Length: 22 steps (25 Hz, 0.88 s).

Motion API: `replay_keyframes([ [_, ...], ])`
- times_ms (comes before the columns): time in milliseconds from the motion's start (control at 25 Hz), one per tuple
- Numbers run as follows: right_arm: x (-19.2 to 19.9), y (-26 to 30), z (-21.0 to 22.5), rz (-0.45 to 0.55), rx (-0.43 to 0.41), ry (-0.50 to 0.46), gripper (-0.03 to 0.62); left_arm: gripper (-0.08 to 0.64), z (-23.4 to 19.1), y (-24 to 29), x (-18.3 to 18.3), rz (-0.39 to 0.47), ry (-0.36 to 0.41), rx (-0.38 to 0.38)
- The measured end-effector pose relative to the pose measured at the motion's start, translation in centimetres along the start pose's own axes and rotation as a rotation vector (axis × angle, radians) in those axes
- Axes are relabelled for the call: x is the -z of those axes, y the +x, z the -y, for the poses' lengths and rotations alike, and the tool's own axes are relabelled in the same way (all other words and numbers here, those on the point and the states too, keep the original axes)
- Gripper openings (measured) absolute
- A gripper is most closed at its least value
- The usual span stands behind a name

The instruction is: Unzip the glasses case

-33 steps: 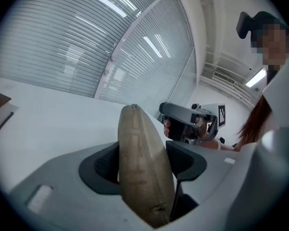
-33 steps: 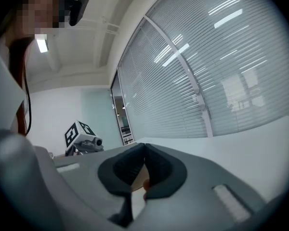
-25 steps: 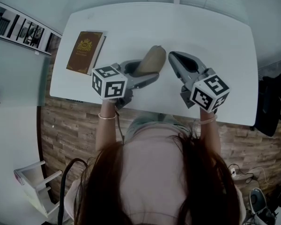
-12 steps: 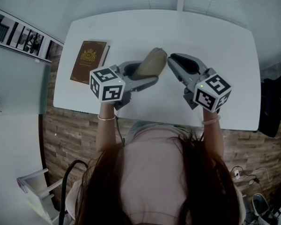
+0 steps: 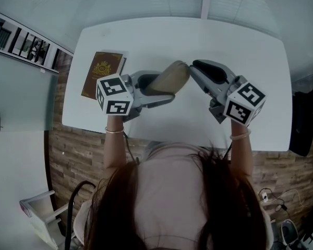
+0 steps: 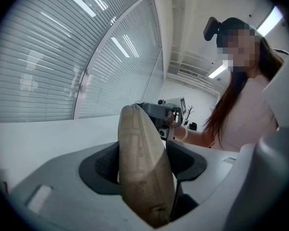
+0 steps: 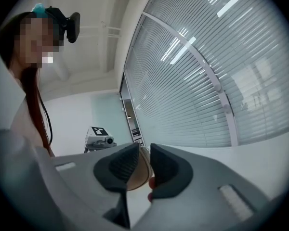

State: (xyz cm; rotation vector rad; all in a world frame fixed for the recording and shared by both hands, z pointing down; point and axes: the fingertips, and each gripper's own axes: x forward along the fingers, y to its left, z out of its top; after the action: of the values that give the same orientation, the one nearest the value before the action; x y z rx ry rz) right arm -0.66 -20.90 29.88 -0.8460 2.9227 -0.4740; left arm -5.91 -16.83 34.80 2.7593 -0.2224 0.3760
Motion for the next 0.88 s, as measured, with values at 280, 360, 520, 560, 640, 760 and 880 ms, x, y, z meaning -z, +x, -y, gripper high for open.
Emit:
replay_keyframes([
  [280, 0.1, 0.0, -0.3, -0.017, -0.099, 0.006, 0.098, 0.296, 0.8, -0.3, -0.4, 0.004, 0.018, 0.105],
  [360, 0.1, -0.4, -0.7, -0.022, -0.153, 0.013, 0.103, 0.296, 1.3, -0.2, -0.5, 0.002, 0.020, 0.130],
  [520, -0.3, -0.9, -1.5, -0.025, -0.268, 0.034, 0.109, 0.296, 2.1, -0.1, -0.8, 0.010, 0.017, 0.188],
  [560, -0.4, -0.9, -1.7, -0.023, -0.291, 0.039, 0.109, 0.296, 2.2, -0.2, -0.9, 0.012, 0.017, 0.201],
  [640, -0.7, -0.9, -2.1, -0.016, -0.330, 0.048, 0.109, 0.296, 2.3, -0.3, -0.8, 0.006, 0.019, 0.215],
  [760, -0.7, -0.6, -2.6, -0.020, -0.367, 0.047, 0.109, 0.296, 2.4, -0.4, -0.5, -0.013, 0.022, 0.225],
  [880, -0.6, -0.4, -2.7, -0.030, -0.395, 0.056, 0.109, 0.296, 2.4, -0.2, -0.5, -0.020, 0.021, 0.239],
])
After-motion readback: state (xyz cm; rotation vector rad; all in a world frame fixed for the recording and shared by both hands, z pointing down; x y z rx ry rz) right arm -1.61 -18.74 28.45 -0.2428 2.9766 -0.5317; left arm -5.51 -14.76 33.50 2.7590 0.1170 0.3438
